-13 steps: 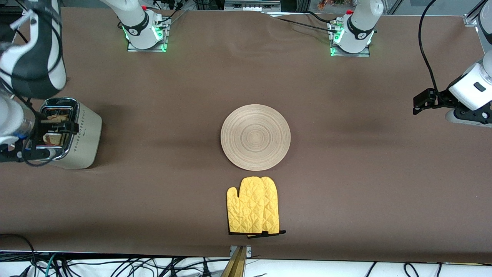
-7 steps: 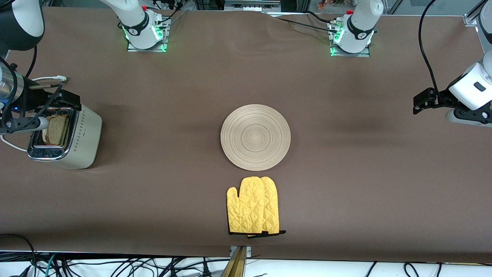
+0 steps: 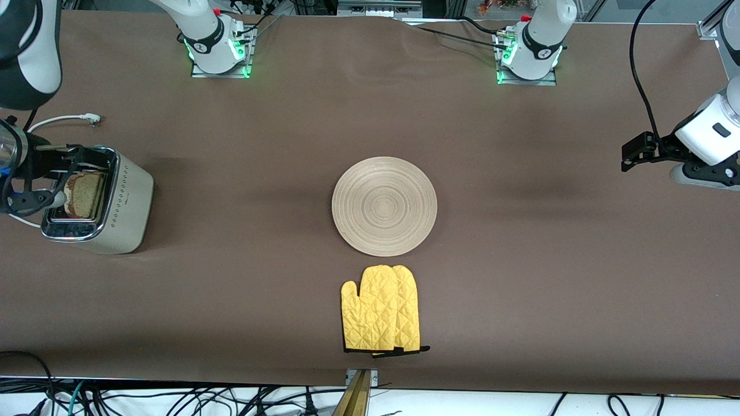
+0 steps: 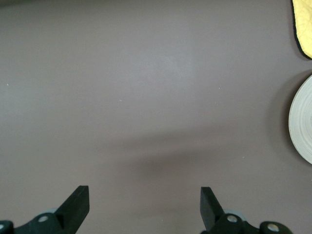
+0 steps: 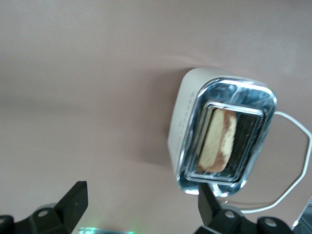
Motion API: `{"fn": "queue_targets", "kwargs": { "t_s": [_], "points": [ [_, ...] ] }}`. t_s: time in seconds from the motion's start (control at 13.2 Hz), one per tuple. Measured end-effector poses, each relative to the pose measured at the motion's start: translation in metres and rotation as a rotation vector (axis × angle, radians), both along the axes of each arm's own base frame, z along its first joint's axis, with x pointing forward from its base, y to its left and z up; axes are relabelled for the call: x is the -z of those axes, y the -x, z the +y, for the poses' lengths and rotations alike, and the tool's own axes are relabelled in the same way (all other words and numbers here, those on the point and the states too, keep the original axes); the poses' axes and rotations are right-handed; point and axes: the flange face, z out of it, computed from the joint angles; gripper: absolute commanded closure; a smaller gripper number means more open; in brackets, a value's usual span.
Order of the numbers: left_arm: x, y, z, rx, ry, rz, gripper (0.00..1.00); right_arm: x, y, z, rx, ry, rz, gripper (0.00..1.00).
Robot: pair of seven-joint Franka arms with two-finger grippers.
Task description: Move plate and put bread in toaster
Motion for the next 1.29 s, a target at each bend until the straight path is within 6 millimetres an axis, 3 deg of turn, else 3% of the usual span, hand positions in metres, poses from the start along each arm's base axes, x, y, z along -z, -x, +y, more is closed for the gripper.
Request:
{"fn": "queue_targets", "kwargs": {
  "t_s": [0.23, 0.38, 0.61, 0.84, 0.99, 1.14, 1.29],
  "points": [
    [0.000, 0.000, 0.000, 0.000, 0.000, 0.000, 0.00, 0.027, -0.008, -0.035, -0.008, 0.001, 0.020, 0.00],
    [0.000, 0.000, 0.000, 0.000, 0.000, 0.000, 0.00, 0.026, -0.008, -0.032, -0.014, -0.001, 0.018, 0.00],
    [0.000, 0.000, 0.000, 0.000, 0.000, 0.001, 0.00, 0.003, -0.004, -0.002, -0.043, -0.015, -0.013, 0.00],
    [0.000, 0.000, 0.000, 0.000, 0.000, 0.001, 0.00, -0.047, 0.020, 0.041, -0.048, -0.050, -0.049, 0.00],
    [0.000, 0.000, 0.000, 0.000, 0.000, 0.001, 0.00, -0.072, 0.038, 0.056, -0.057, -0.065, -0.056, 0.00],
    [0.000, 0.000, 0.000, 0.000, 0.000, 0.001, 0.00, -0.084, 0.048, 0.060, -0.068, -0.080, -0.059, 0.00],
    [0.000, 0.000, 0.000, 0.000, 0.000, 0.001, 0.00, -0.084, 0.055, 0.072, -0.080, -0.093, -0.054, 0.00]
  ]
}}
